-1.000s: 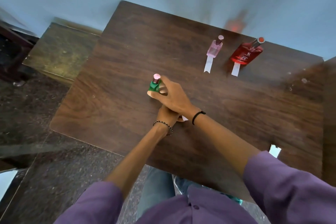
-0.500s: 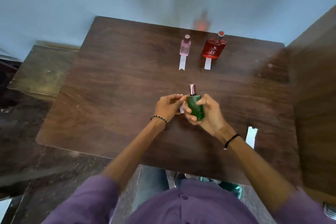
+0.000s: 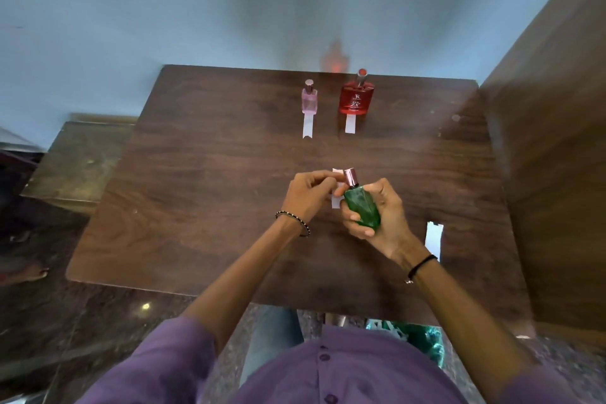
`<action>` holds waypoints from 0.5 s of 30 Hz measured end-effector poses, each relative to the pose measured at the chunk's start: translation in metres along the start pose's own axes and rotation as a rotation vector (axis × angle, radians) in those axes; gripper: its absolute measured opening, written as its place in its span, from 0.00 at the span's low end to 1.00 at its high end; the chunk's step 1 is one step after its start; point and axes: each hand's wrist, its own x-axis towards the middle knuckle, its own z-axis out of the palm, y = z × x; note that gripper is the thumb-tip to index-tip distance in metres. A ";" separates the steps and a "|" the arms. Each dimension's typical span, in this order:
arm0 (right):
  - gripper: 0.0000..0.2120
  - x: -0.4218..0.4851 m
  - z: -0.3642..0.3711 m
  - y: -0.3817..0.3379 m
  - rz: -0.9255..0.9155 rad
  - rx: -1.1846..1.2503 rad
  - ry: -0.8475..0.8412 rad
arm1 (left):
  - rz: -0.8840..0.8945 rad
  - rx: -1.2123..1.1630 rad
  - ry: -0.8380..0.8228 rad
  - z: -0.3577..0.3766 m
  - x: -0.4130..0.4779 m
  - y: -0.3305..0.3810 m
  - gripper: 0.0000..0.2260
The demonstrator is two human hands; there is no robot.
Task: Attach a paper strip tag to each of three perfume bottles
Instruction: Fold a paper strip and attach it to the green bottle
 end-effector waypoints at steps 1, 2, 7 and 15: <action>0.22 -0.002 -0.001 -0.001 0.001 -0.008 0.010 | 0.004 -0.011 -0.003 0.002 0.000 0.001 0.22; 0.23 -0.004 -0.001 -0.002 0.000 -0.021 0.023 | 0.011 -0.018 -0.002 0.003 0.000 0.002 0.24; 0.23 -0.010 -0.006 -0.007 -0.003 -0.112 0.067 | 0.067 -0.028 -0.017 0.008 0.004 0.001 0.15; 0.23 -0.014 -0.009 -0.006 -0.035 -0.286 0.150 | 0.132 0.104 -0.091 0.019 0.010 0.000 0.15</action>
